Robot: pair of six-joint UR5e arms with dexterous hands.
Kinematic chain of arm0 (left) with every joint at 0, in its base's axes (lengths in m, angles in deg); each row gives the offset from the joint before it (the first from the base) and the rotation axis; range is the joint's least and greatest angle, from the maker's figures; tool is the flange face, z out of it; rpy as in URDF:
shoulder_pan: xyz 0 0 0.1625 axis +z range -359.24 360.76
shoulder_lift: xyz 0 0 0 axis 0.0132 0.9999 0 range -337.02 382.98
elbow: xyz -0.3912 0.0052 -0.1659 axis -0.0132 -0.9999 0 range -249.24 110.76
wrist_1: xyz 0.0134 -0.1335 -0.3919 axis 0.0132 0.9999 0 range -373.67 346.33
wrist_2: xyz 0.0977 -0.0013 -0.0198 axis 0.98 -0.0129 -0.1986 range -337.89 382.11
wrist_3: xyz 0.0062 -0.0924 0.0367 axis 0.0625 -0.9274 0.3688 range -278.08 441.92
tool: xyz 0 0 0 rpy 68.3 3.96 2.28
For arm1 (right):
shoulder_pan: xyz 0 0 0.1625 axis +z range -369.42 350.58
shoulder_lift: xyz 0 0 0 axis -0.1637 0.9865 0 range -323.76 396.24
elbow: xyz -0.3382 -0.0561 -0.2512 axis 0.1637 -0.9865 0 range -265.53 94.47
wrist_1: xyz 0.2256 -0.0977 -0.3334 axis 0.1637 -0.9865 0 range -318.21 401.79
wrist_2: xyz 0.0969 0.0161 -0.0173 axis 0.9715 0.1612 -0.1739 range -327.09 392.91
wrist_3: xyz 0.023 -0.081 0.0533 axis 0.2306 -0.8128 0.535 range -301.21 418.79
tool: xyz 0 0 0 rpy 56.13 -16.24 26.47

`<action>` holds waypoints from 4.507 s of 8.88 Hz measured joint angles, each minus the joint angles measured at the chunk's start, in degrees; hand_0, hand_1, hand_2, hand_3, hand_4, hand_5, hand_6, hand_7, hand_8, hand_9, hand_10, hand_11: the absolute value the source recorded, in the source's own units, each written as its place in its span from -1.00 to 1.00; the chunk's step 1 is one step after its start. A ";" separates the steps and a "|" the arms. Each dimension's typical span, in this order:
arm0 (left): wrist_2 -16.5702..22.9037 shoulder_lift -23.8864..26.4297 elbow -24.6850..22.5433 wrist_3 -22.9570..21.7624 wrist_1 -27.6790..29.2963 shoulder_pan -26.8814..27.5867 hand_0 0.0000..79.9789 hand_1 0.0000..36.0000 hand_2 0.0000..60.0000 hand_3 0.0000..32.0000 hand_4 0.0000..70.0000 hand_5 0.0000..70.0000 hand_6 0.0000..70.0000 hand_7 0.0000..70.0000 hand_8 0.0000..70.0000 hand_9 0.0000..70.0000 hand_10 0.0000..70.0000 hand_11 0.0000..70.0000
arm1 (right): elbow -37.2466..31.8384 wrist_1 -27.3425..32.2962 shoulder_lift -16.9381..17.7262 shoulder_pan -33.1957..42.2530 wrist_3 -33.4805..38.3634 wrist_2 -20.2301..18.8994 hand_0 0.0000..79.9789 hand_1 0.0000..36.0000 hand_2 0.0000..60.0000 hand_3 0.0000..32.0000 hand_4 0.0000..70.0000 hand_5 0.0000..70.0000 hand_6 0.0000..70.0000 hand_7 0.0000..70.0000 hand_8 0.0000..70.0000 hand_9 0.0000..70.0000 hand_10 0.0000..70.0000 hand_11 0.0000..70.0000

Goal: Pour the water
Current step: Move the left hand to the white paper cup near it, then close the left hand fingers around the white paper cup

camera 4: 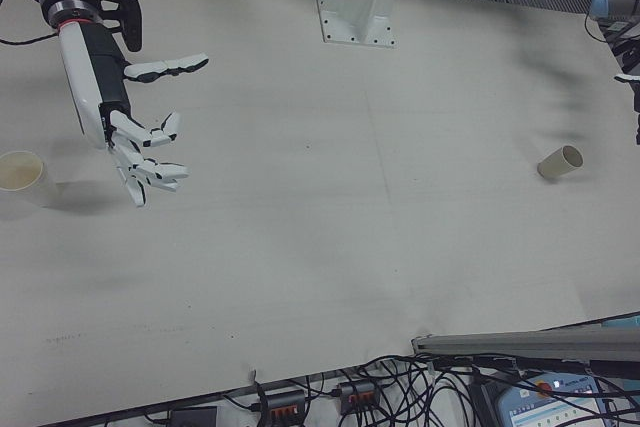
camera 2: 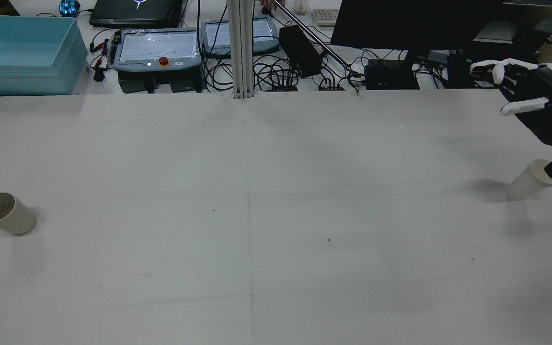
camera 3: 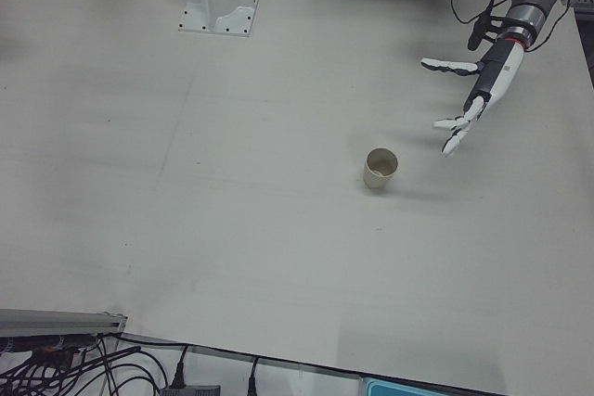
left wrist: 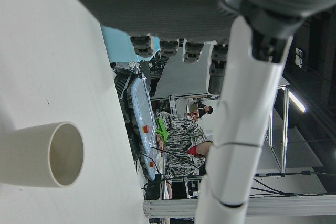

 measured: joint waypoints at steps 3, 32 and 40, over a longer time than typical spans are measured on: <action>0.04 0.04 6.03 2.99 7.48 0.02 0.64 0.17 -1.00 -0.80 -0.82 -0.21 -0.99 -0.79 -0.87 -0.92 -0.98 -0.89 | -0.17 0.03 0.23 0.07 -1.29 0.00 0.48 -0.24 -1.00 -1.00 -0.49 0.48 -0.55 -0.33 -0.58 -0.48 -0.95 -0.87; -7.82 25.13 26.73 10.39 5.12 13.82 1.00 1.00 1.00 -1.00 1.00 1.00 -0.43 -0.38 -0.69 -0.70 -0.72 -0.50 | 1.91 3.24 11.42 7.62 -0.86 -0.73 0.40 -0.67 -1.00 -1.00 0.05 1.00 0.76 1.00 1.00 1.00 1.00 1.00; -8.98 25.57 25.20 6.25 2.32 14.46 1.00 1.00 1.00 -1.00 1.00 1.00 -0.41 -0.33 -0.68 -0.67 -0.70 -0.49 | 2.25 3.35 10.95 11.77 -0.76 -2.28 0.43 -0.61 -1.00 -1.00 0.13 1.00 0.81 1.00 1.00 1.00 1.00 1.00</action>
